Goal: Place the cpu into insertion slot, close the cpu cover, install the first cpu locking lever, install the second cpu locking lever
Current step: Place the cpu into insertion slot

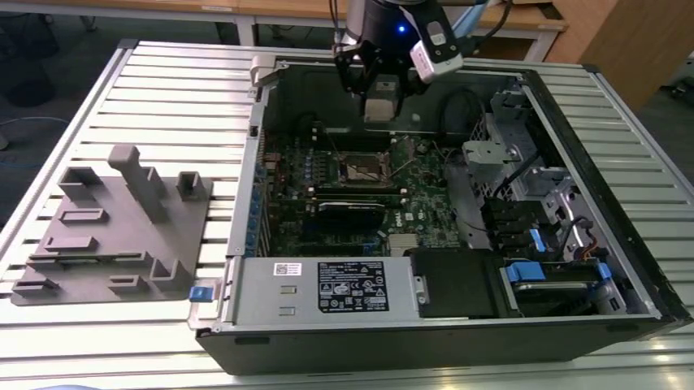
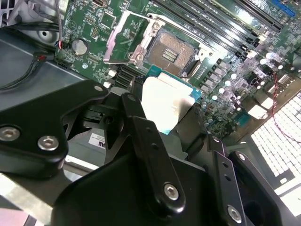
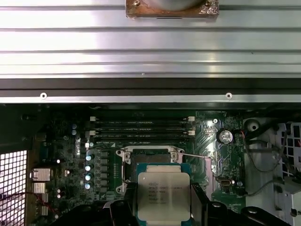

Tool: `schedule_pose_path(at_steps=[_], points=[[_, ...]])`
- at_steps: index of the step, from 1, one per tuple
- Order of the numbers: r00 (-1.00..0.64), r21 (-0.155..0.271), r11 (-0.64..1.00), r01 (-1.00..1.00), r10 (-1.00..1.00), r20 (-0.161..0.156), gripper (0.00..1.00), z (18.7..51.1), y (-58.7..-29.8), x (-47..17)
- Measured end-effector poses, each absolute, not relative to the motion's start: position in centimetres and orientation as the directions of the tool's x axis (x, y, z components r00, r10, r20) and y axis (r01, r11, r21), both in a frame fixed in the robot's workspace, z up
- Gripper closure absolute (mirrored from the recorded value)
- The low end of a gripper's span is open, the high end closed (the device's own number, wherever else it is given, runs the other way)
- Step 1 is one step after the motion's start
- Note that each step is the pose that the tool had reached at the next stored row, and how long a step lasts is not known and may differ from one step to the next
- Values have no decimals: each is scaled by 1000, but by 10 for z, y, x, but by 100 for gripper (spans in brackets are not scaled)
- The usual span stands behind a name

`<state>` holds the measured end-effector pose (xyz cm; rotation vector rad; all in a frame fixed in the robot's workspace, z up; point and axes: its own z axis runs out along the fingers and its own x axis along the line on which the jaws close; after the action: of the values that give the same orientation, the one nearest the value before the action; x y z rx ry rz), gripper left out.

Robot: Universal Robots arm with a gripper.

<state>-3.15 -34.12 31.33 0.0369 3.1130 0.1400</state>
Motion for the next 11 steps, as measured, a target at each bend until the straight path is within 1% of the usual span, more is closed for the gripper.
schedule_pose_path(at_steps=[11], points=[[-999,90,996,22,25,-27,46,311,-341,-34]])
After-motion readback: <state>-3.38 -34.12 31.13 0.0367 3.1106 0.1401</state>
